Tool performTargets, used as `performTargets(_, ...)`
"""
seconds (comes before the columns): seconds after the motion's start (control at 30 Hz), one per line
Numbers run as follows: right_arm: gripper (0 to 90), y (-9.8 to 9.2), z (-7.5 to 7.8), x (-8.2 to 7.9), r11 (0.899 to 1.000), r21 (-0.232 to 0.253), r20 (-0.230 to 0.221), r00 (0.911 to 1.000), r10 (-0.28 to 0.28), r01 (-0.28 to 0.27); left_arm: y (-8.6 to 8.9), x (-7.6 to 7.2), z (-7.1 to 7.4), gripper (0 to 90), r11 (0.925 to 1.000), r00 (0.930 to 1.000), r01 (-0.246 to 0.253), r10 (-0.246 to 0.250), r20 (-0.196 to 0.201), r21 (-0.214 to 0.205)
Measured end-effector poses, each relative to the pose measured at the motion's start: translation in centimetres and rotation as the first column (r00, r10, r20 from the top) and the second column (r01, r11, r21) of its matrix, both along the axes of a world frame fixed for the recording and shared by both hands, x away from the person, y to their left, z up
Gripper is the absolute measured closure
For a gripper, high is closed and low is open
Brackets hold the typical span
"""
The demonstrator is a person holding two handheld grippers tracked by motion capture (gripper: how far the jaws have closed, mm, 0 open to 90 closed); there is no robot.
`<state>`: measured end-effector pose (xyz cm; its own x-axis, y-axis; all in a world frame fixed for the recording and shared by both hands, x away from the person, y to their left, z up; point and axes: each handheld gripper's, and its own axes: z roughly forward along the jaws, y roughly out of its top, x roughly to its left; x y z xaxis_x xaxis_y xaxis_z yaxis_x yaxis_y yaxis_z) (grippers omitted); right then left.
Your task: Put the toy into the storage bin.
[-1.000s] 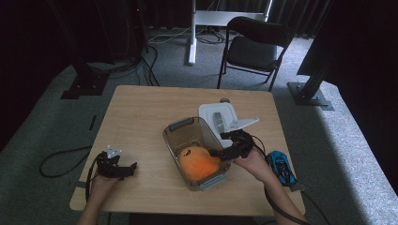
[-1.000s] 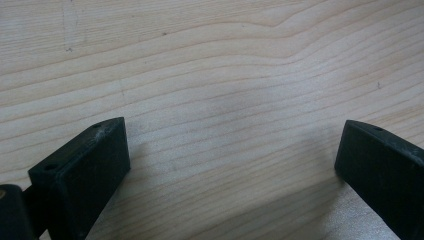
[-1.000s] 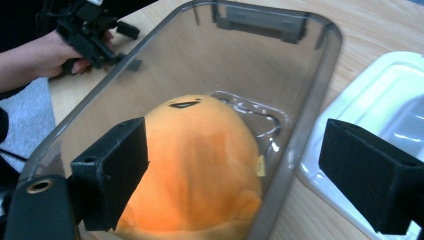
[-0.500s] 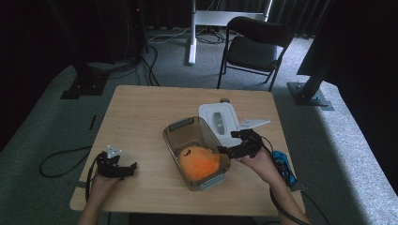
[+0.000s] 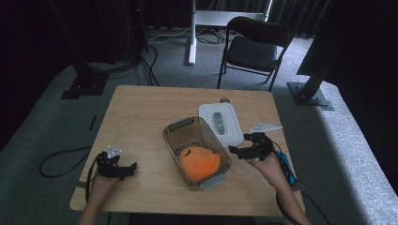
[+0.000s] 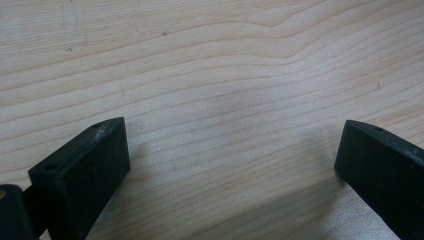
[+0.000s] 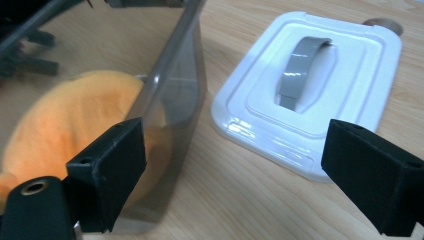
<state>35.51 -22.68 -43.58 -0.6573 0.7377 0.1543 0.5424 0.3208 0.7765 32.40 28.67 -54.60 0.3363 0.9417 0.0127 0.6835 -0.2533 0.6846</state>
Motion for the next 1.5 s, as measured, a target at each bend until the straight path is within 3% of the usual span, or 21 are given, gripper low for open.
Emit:
performTargets(0.27, 10.2, -0.4, -0.6, -0.9, 0.998, -0.038, 0.037, 0.9984, -0.043, 0.045, 0.0, 0.0, 0.0, 1.5, 1.0000, 1.0000, 0.000, 0.000, 0.000, 0.000)
performTargets(0.53, 10.2, -1.2, -1.4, -1.3, 0.997, -0.039, 0.022, 0.9974, -0.068, 0.069, 0.0, 0.0, 0.0, 1.5, 1.0000, 1.0000, 0.000, 0.000, 0.000, 0.000)
performTargets(0.93, 12.3, -3.9, -2.8, -2.2, 0.985, -0.059, 0.022, 0.9865, -0.163, 0.164, 0.0, 0.0, 0.0, 1.5, 1.0000, 1.0000, 0.001, -0.001, -0.002, 0.001)
performTargets(1.13, 11.9, -5.5, -3.5, -2.7, 0.972, -0.080, 0.011, 0.9753, -0.221, 0.221, 0.0, 0.0, 0.0, 1.5, 1.0000, 1.0000, 0.000, 0.000, 0.000, 0.000)
performTargets(1.37, 11.1, -7.7, -4.6, -3.2, 0.943, -0.130, 0.005, 0.9508, -0.310, 0.308, 0.0, 0.0, 0.0, 1.5, 1.0000, 1.0000, 0.001, -0.001, -0.001, 0.001)
performTargets(1.5, 11.1, -8.6, -5.3, -3.3, 0.932, -0.145, -0.011, 0.9417, -0.336, 0.331, 0.0, 0.0, 0.0, 1.5, 1.0000, 1.0000, 0.001, -0.001, -0.001, 0.000)
